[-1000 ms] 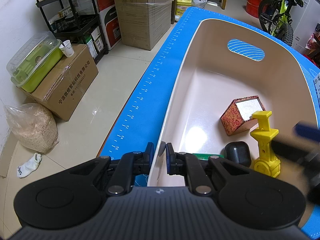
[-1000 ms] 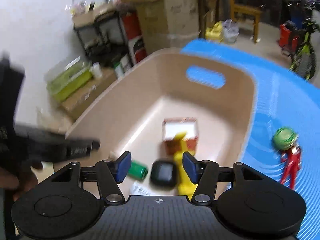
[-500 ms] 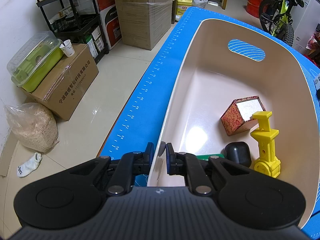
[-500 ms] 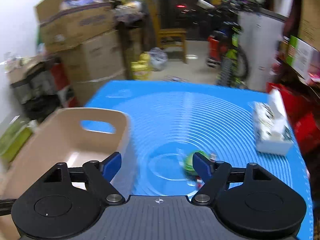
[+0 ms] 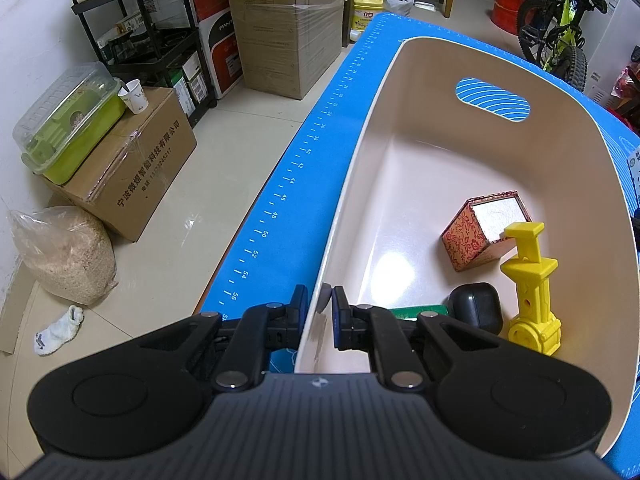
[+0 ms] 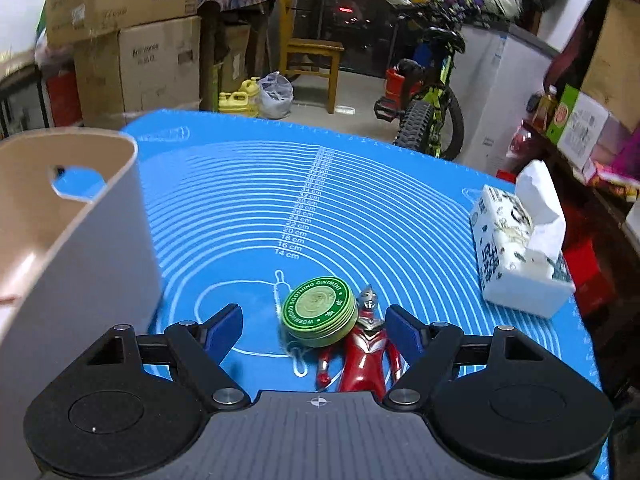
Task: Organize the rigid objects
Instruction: 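Grasp the green ointment tin with the right gripper, then carry the green tin into the bin and open the right gripper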
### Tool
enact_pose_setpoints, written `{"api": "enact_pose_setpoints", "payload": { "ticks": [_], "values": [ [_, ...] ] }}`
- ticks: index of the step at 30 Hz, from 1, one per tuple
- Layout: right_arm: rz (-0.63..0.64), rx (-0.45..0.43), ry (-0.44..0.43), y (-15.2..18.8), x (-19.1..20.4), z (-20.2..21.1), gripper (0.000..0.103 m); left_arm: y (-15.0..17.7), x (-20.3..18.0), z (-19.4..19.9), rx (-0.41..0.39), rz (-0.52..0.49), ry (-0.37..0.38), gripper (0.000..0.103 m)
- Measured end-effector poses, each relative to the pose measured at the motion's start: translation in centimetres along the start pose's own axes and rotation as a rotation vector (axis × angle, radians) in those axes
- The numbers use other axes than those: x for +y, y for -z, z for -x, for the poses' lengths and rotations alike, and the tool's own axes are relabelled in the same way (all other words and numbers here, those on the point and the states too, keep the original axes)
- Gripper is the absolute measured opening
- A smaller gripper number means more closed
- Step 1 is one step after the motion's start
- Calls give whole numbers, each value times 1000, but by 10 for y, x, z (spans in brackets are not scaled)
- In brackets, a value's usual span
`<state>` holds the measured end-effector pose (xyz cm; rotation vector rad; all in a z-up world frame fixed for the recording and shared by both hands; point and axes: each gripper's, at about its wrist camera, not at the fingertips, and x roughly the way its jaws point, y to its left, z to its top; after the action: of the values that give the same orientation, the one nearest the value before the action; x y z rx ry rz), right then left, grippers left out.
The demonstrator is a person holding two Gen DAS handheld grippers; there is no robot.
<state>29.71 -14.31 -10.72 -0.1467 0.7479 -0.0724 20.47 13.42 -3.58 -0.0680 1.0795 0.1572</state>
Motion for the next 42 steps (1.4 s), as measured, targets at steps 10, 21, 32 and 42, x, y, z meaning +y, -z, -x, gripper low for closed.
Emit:
{"api": "enact_pose_setpoints", "payload": {
  "ticks": [10, 21, 32, 42],
  "values": [
    [118, -4, 69, 3, 18, -26, 74, 0, 2, -1, 0, -6, 4, 15],
    [139, -25, 113, 9, 12, -27, 53, -1, 2, -1, 0, -6, 6, 14],
    [53, -120, 47, -12, 3, 20, 53, -1, 3, -1, 1, -6, 6, 14],
    [0, -315, -144, -48, 25, 110, 53, -1, 3, -1, 1, -6, 7, 14]
  ]
}}
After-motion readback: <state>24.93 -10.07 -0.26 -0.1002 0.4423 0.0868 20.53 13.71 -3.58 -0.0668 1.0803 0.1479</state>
